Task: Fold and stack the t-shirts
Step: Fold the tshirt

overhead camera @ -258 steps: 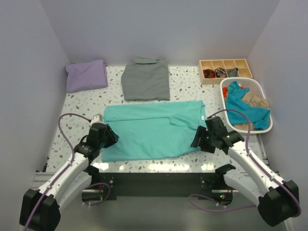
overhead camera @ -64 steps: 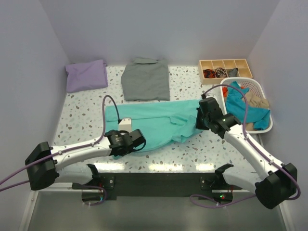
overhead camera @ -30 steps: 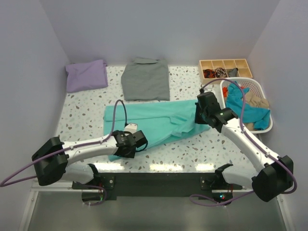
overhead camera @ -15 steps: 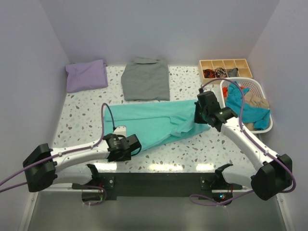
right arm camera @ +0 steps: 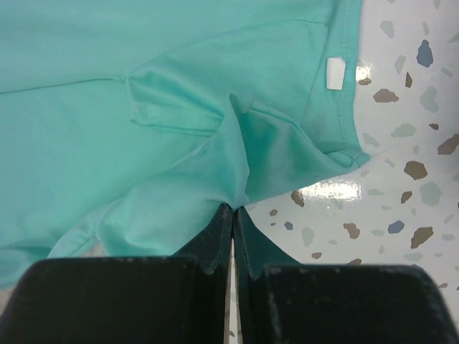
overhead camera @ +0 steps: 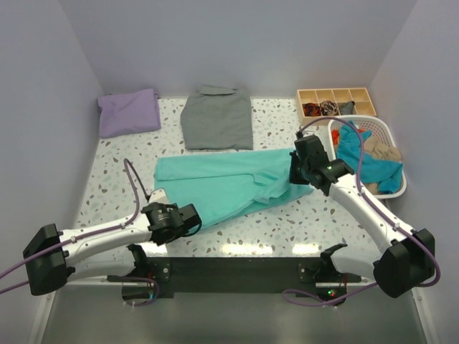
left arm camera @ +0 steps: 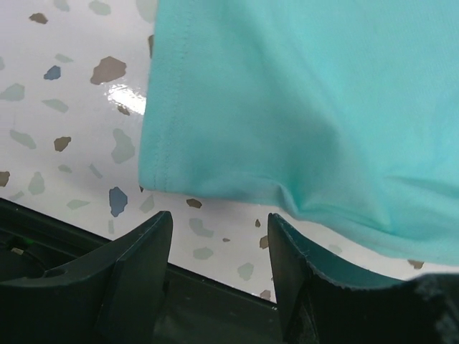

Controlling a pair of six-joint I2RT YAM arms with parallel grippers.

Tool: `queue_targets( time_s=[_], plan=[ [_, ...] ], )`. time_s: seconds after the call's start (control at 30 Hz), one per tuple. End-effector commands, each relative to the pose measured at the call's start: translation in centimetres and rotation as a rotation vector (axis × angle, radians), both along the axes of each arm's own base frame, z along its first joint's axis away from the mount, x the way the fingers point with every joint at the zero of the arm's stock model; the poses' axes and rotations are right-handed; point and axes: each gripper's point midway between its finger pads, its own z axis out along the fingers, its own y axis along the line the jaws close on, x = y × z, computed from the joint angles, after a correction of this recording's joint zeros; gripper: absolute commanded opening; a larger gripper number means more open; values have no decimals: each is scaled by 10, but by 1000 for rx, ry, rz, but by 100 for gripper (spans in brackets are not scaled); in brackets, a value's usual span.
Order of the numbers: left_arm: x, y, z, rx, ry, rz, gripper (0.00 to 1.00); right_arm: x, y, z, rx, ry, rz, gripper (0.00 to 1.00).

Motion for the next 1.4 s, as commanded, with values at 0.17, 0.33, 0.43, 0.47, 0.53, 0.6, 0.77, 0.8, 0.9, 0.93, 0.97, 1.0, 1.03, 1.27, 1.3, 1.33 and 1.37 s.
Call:
queue_targets(
  time_s=[0.17, 0.33, 0.43, 0.47, 0.53, 0.6, 0.77, 0.8, 0.9, 0.93, 0.97, 1.0, 1.03, 1.27, 1.3, 1.33, 1.37],
  plan=[
    [27, 13, 8, 83, -156, 268, 57, -1, 8, 20, 45, -42, 60, 2],
    [30, 16, 3, 178, -170, 418, 59, -9, 9, 31, 44, -49, 104, 2],
    [30, 11, -4, 142, -177, 514, 61, -12, 7, 42, 39, -69, 131, 2],
    [28, 12, -8, 129, -178, 533, 62, -13, 7, 45, 35, -72, 145, 3],
    [23, 6, -18, 60, -156, 584, 62, -17, 9, 47, 46, -69, 159, 3],
    [15, 7, -31, 13, -134, 615, 62, -21, 17, 45, 81, -55, 193, 3],
    [7, 13, -33, -34, -134, 659, 60, -22, 22, 39, 104, -50, 207, 3],
    [9, 12, -33, -39, -143, 653, 60, -21, 22, 38, 104, -50, 205, 3],
    [13, 10, -33, -22, -149, 626, 57, -21, 22, 40, 105, -53, 205, 3],
    [13, 11, -33, -6, -148, 621, 53, -21, 22, 40, 105, -53, 205, 3],
    [13, 12, -33, -1, -150, 620, 48, -21, 22, 40, 102, -54, 202, 2],
    [13, 14, -33, 7, -156, 619, 41, -21, 21, 40, 99, -55, 201, 2],
    [14, 14, -32, 1, -161, 617, 25, -21, 20, 40, 95, -54, 196, 2],
    [10, 20, -32, 1, -155, 594, 0, -23, 15, 44, 82, -58, 184, 1],
    [11, 22, -29, 19, -163, 577, 0, -24, 15, 42, 84, -55, 180, 1],
    [16, 16, -23, 21, -164, 544, 0, -25, 14, 41, 82, -49, 176, 1],
    [19, 14, -19, 31, -169, 532, 0, -25, 9, 38, 62, -44, 154, 0]
  ],
)
